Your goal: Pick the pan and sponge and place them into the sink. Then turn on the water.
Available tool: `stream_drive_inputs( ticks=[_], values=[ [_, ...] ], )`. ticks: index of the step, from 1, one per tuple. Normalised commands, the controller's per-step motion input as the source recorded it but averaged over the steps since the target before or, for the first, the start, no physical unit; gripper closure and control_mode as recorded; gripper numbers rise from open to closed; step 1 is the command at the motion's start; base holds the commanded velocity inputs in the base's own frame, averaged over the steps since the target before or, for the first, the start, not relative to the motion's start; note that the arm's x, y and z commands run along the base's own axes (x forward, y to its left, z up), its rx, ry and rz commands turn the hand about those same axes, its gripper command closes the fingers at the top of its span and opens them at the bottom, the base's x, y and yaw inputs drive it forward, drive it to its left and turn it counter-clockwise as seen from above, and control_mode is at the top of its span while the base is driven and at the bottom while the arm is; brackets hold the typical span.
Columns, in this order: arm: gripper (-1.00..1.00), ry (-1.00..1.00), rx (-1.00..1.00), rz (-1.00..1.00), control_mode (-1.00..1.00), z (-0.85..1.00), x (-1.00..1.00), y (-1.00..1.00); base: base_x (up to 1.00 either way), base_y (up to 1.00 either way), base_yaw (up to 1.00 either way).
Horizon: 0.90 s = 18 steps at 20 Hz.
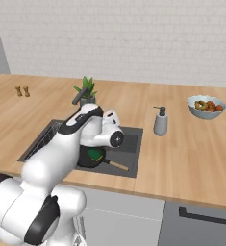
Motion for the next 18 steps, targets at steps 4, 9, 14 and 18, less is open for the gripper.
stream_drive_inputs(
  ticks=[4, 9, 14, 18],
  values=[
    [-1.0, 0.12, 0.11, 0.0, -1.0, 0.0, 0.36, 0.0, 0.0, 0.0, 0.0],
    [-1.0, 0.09, 0.09, 0.0, -1.0, -0.12, 0.46, 0.01, 0.0, 0.0, 0.0],
    [-1.0, 0.01, 0.08, 0.01, -1.0, -0.29, 0.46, 0.08, 0.0, 0.0, 0.0],
    [-1.0, 0.0, 0.07, 0.04, -1.0, -0.35, 0.51, 0.16, 0.0, 0.0, 0.0]
  ],
)
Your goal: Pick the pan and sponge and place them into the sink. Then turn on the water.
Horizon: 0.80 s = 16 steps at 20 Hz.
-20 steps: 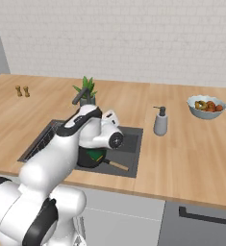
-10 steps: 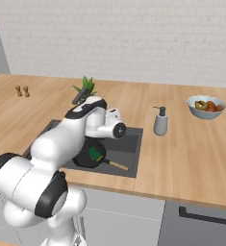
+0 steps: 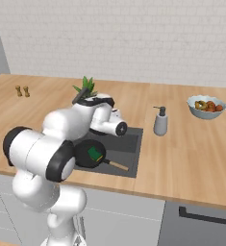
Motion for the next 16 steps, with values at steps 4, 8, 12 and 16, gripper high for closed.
stream_drive_inputs(
  ticks=[4, 8, 12, 16],
  values=[
    [-1.0, 0.0, 0.04, 0.05, -1.0, -0.3, 0.5, 0.21, 0.0, 0.0, 0.0],
    [-1.0, 0.0, 0.01, 0.04, -1.0, -0.27, 0.58, 0.11, 0.0, 0.0, 0.0],
    [-1.0, 0.0, 0.01, 0.03, -1.0, -0.24, 0.59, 0.0, 0.0, 0.0, 0.0],
    [-1.0, 0.0, 0.02, 0.02, -1.0, -0.24, 0.63, 0.0, 0.0, 0.0, 0.0]
  ],
)
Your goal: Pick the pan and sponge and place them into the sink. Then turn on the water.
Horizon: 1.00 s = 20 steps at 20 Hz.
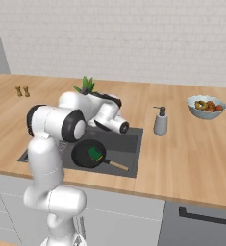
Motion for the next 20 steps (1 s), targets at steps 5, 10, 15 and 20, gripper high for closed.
stream_drive_inputs(
  ticks=[5, 10, 15, 20],
  values=[
    [-1.0, 0.0, 0.01, 0.02, -1.0, -0.27, 0.64, 0.01, 0.0, 0.0, 0.0],
    [-1.0, 0.0, 0.0, 0.0, -1.0, -0.27, 0.58, 0.04, 0.0, 0.0, 0.0],
    [-1.0, 0.0, 0.0, 0.0, -1.0, -0.22, 0.37, 0.15, 0.0, 0.0, 0.0],
    [-1.0, -0.02, 0.0, 0.0, -1.0, -0.16, 0.28, 0.2, 0.0, 0.0, 0.0]
  ],
)
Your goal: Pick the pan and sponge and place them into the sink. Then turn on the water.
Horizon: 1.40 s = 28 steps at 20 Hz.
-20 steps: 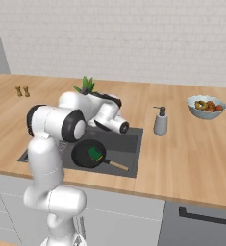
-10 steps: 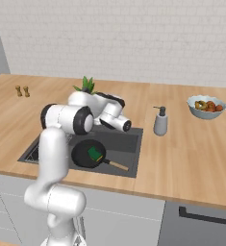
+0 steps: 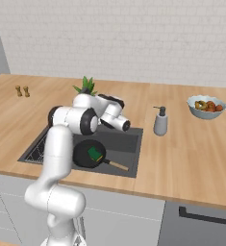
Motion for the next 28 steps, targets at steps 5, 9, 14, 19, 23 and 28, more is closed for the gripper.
stream_drive_inputs(
  ticks=[5, 9, 14, 19, 23, 28],
  values=[
    [-1.0, -0.04, 0.0, 0.0, -1.0, -0.03, 0.37, 0.06, 0.0, 0.0, 0.0],
    [-1.0, -0.05, 0.01, 0.0, -1.0, 0.0, 0.43, 0.0, 0.0, 0.0, 0.0],
    [1.0, -0.06, 0.03, 0.0, -1.0, 0.0, 0.34, -0.06, 0.0, 0.0, 0.0],
    [1.0, -0.07, 0.11, -0.07, -1.0, 0.0, 0.13, -0.45, 0.0, 0.0, 0.0],
    [1.0, -0.11, 0.18, -0.13, -1.0, 0.0, 0.0, -0.81, 0.0, 0.0, 0.0],
    [1.0, -0.06, 0.23, -0.18, -1.0, 0.0, 0.01, -0.99, 0.0, 0.0, 0.0]
  ],
)
